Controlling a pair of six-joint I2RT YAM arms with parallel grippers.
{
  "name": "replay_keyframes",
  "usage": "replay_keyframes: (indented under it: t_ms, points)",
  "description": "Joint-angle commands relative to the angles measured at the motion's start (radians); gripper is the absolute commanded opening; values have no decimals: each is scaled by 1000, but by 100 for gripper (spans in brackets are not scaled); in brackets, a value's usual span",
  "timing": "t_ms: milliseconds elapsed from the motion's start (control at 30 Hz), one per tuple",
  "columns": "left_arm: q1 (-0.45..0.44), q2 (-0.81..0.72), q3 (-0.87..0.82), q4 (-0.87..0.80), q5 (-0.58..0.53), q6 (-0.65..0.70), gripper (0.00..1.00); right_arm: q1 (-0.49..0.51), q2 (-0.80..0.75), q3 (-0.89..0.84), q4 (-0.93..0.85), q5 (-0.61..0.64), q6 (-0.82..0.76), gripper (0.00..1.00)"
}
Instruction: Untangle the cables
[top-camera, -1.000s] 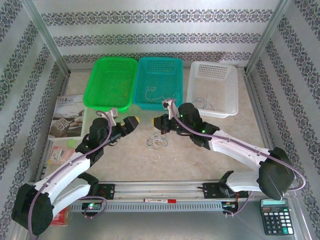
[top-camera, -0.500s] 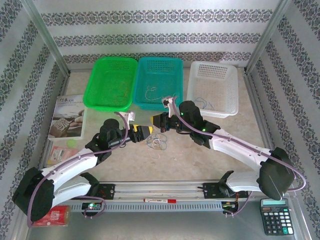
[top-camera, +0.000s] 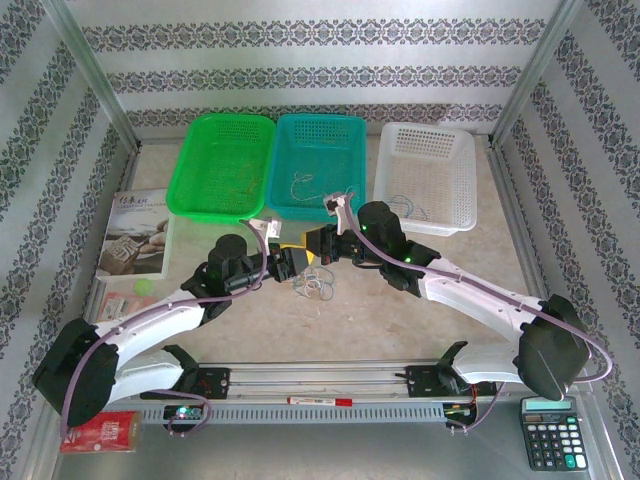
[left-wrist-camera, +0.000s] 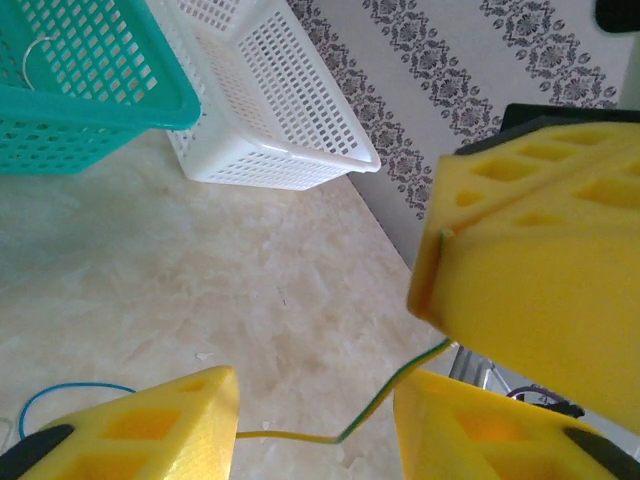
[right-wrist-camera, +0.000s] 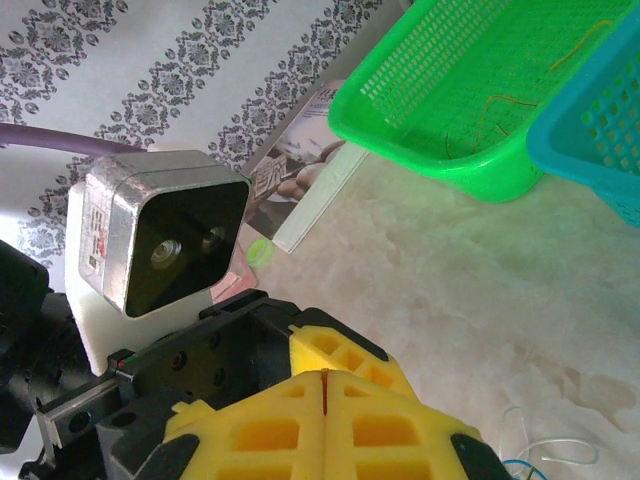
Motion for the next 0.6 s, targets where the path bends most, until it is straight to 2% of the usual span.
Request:
replay_keyframes:
  t_ms: [0,200,333,467,567]
  points:
    - [-18,17,37,72,6,20,41,-9,-13,17,31,-18,18,0]
    - [-25,53,53,99,8,16,37,-4,-16,11,34,-14,19,0]
    - [-28,71,62,114,12,10,27,-4,-16,8,39,-12,21,0]
    - [-28,73,61,121,9,3,13,-10,-25,5,37,-7,23,0]
    - [-28,62,56,121,0,-3,3,-26,-41,-4,36,-2,23,15]
